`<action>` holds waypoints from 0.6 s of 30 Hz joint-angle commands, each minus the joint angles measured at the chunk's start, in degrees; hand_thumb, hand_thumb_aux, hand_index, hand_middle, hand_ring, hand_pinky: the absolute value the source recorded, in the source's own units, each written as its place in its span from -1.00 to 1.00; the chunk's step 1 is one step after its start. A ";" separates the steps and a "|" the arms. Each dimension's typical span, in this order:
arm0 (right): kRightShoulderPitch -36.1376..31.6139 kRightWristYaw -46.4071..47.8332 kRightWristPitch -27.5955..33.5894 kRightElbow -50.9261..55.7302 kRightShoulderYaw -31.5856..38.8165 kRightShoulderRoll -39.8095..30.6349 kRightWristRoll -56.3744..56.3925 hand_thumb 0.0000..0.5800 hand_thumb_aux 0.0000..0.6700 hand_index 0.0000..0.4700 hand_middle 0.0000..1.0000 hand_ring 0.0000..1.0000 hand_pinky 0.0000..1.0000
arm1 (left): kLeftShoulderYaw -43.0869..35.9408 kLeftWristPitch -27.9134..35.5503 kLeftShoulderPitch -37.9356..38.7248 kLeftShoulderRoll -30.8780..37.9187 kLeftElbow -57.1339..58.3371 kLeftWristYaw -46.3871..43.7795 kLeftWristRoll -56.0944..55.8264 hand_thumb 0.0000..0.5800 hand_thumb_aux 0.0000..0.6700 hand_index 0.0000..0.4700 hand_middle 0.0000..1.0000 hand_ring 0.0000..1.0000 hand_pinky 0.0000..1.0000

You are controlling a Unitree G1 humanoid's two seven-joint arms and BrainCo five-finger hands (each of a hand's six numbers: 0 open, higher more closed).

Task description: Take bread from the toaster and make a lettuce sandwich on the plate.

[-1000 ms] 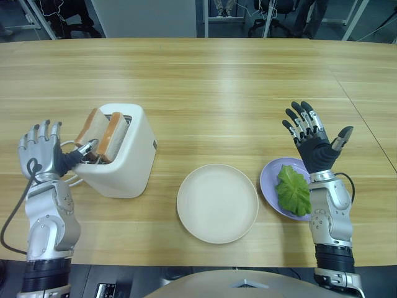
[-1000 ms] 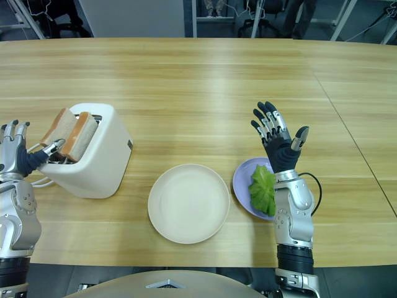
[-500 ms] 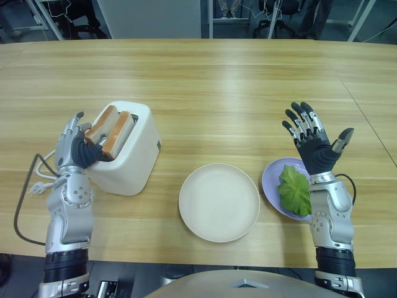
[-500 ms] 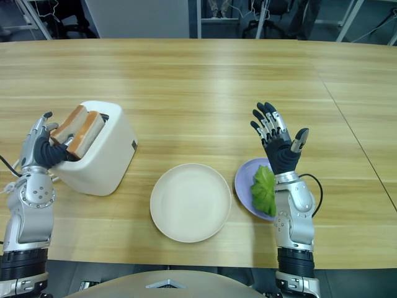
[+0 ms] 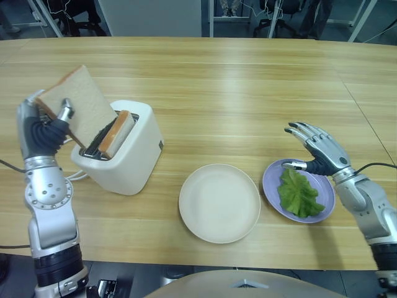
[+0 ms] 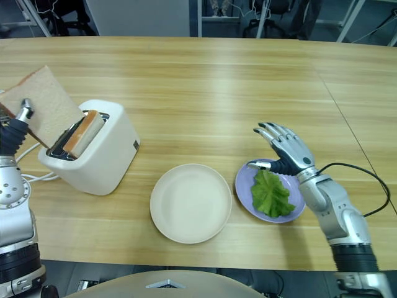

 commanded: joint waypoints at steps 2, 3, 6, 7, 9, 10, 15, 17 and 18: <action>0.85 -4.02 -0.91 7.26 5.60 -4.38 -6.28 -1.00 -1.00 -1.00 -1.00 -1.00 -1.00 | 1.81 0.34 -1.02 0.51 -7.20 -1.50 -2.69 1.00 1.00 0.96 1.00 1.00 1.00; 0.73 -4.99 -1.11 8.76 6.49 -4.97 -6.84 -1.00 -1.00 -1.00 -1.00 -1.00 -1.00 | 1.86 0.82 -1.32 0.53 -8.90 -1.95 -3.27 1.00 1.00 0.96 1.00 1.00 1.00; -0.11 -7.66 -1.47 13.20 8.95 -6.26 -7.84 -1.00 -1.00 -1.00 -1.00 -1.00 -1.00 | 0.83 3.51 -2.63 0.53 -14.89 -4.27 -5.70 1.00 1.00 0.96 1.00 1.00 1.00; -0.50 -8.44 -1.57 14.39 9.72 -6.56 -8.04 -1.00 -1.00 -1.00 -1.00 -1.00 -1.00 | -0.03 4.66 -3.21 0.48 -16.87 -5.27 -6.67 1.00 1.00 0.96 1.00 1.00 1.00; -1.33 -9.27 -1.97 16.25 11.24 -6.91 -7.98 -1.00 -1.00 -1.00 -1.00 -1.00 -1.00 | -2.69 7.56 -4.42 0.41 -20.87 -7.53 -8.42 1.00 1.00 0.96 1.00 1.00 1.00; -1.69 -9.60 -2.14 16.79 11.93 -7.09 -8.08 -1.00 -1.00 -1.00 -1.00 -1.00 -1.00 | -4.30 8.92 -5.04 0.37 -22.77 -8.58 -9.05 1.00 1.00 0.96 1.00 1.00 1.00; -3.93 -10.76 -3.37 19.96 15.14 -7.58 -8.45 -0.42 -0.69 -0.69 -1.00 -1.00 -1.00 | -12.35 17.16 -8.33 -0.64 -28.97 -12.62 -12.63 1.00 1.00 0.96 1.00 1.00 1.00; -5.08 -11.21 -3.87 21.28 16.57 -7.87 -8.77 0.61 0.11 0.09 -1.00 -1.00 -1.00 | -13.63 19.95 -9.53 -1.12 -30.16 -13.37 -13.98 1.00 1.00 0.96 1.00 1.00 1.00; -5.51 -11.40 -4.06 21.75 17.14 -8.02 -8.91 0.61 0.11 0.09 -1.00 -1.00 -1.00 | -14.12 20.99 -10.12 -1.32 -30.60 -13.59 -14.54 1.00 1.00 0.96 1.00 1.00 1.00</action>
